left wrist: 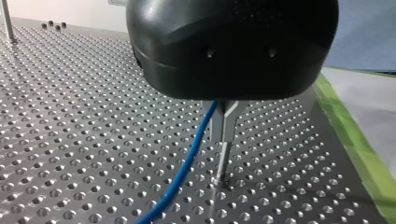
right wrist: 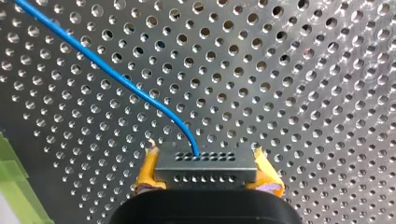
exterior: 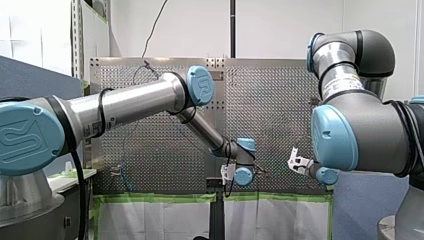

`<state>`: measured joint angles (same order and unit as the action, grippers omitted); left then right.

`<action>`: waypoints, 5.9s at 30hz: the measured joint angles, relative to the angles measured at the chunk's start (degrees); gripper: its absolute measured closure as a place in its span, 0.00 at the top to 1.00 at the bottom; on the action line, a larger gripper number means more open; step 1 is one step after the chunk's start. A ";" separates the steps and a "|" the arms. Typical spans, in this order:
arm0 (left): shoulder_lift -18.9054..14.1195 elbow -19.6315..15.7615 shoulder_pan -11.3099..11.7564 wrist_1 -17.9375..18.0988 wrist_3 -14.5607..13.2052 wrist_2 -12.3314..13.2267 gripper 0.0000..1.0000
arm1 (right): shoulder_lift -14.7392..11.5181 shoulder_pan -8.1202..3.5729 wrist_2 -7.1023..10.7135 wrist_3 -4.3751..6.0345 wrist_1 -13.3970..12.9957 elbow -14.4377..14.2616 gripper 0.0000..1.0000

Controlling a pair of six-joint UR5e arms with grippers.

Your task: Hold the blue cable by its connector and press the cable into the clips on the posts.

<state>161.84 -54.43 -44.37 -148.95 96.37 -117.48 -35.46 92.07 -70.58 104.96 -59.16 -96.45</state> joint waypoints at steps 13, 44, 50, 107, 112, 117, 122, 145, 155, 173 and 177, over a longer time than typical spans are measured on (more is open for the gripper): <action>0.06 4.83 0.56 -4.19 -0.44 0.05 0.00 | 0.00 0.45 0.98 0.00 2.15 3.03 0.00; 3.18 10.09 3.04 -12.69 -1.19 1.86 0.00 | 3.58 2.12 1.02 -0.88 9.97 11.75 0.00; 3.18 10.48 3.01 -12.82 -1.19 1.22 0.00 | 3.59 2.14 1.15 -0.80 10.04 12.21 0.00; -0.58 2.09 -1.88 -13.27 -4.43 0.77 0.99 | 3.78 3.11 1.00 -0.92 10.94 12.46 0.00; -2.05 0.88 -3.09 -12.16 -3.99 1.26 0.99 | 3.81 3.14 0.96 -0.95 11.04 12.46 0.00; -2.29 -0.12 -3.99 -11.04 -3.33 2.39 0.99 | 3.84 3.15 0.96 -0.96 11.19 12.46 0.00; -2.32 -0.29 -4.39 -10.58 -3.04 2.63 0.99 | 3.85 3.15 0.96 -0.96 11.24 12.46 0.00; -2.29 -0.89 -5.19 -8.89 -2.68 2.26 0.99 | 3.98 3.18 1.07 -0.88 11.25 12.47 0.00; -2.29 -2.21 -5.19 -8.11 -2.73 2.16 0.99 | 4.03 3.32 0.90 -0.94 11.49 12.47 0.00; -2.30 -2.19 -5.22 -8.31 -2.94 1.25 0.99 | 4.07 3.35 0.87 -0.99 11.69 12.46 0.00; -2.29 -2.18 -5.20 -8.37 -2.89 1.24 0.99 | 4.11 3.35 0.82 -1.04 11.68 12.45 0.00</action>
<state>159.54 -56.60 -49.58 -157.31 93.48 -116.23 -31.36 95.43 -69.76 103.92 -47.47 -84.00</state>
